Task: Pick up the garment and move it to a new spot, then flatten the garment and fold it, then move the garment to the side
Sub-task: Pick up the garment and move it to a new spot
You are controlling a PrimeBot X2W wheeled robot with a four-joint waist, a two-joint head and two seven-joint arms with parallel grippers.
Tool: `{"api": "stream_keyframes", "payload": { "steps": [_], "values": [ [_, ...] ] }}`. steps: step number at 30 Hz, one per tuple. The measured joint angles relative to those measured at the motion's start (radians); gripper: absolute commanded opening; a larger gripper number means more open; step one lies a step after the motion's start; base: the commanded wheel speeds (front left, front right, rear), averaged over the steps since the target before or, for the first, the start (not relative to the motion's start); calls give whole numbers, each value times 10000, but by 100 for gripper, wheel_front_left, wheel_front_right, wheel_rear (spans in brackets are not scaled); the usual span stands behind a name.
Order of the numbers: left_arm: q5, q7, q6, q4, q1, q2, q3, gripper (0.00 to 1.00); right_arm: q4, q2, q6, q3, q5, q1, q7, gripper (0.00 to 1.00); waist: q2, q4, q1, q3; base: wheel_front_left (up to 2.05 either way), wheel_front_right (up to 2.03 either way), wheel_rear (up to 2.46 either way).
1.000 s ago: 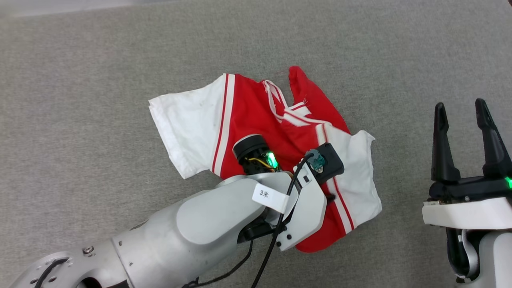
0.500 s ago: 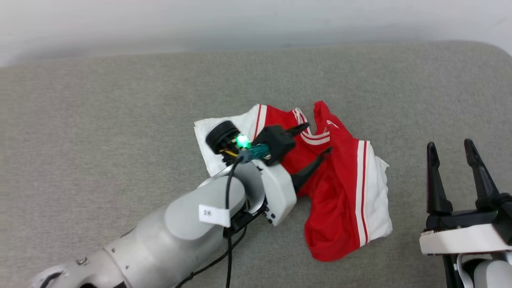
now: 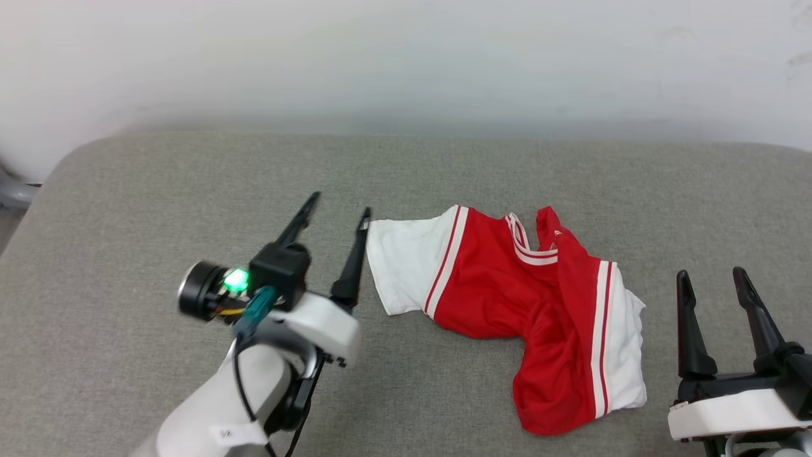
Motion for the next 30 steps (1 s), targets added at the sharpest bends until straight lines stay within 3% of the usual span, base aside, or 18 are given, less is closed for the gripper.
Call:
{"api": "stream_keyframes", "payload": {
  "steps": [7, 12, 14, 16, 22, 30],
  "values": [
    [1250, 0, 644, -1317, 2411, -67, 2493, 100, 86, -2, 0, -23, 2, 213, 0, 100, 0, 281, 0, -349, 0, 0, 0],
    [2090, 0, 619, -1923, 3902, -510, 4109, 100, 136, -2, 0, -19, 88, 288, 0, 100, 0, 390, 0, -491, 0, 0, 0],
    [2729, 0, 259, -2157, 4832, -959, 5012, 100, 247, -2, 0, -44, 198, 394, 0, 100, 0, 444, 0, -582, 0, 0, 0],
    [3020, 0, 10, -2201, 5195, -1158, 5313, 100, 309, -2, 0, -38, 288, 414, 0, 100, 0, 462, 0, -622, 0, 0, 0],
    [3800, 0, -909, -2153, 5991, -1743, 5753, 100, 466, -2, 0, -38, 472, 514, 0, 100, 0, 471, 0, -719, 0, 0, 0],
    [4466, 0, -1590, -2079, 6373, -2372, 6364, 100, 598, -2, -2, -61, 617, 658, 0, 100, 0, 446, 0, -834, 0, 0, 0]
  ]
}}
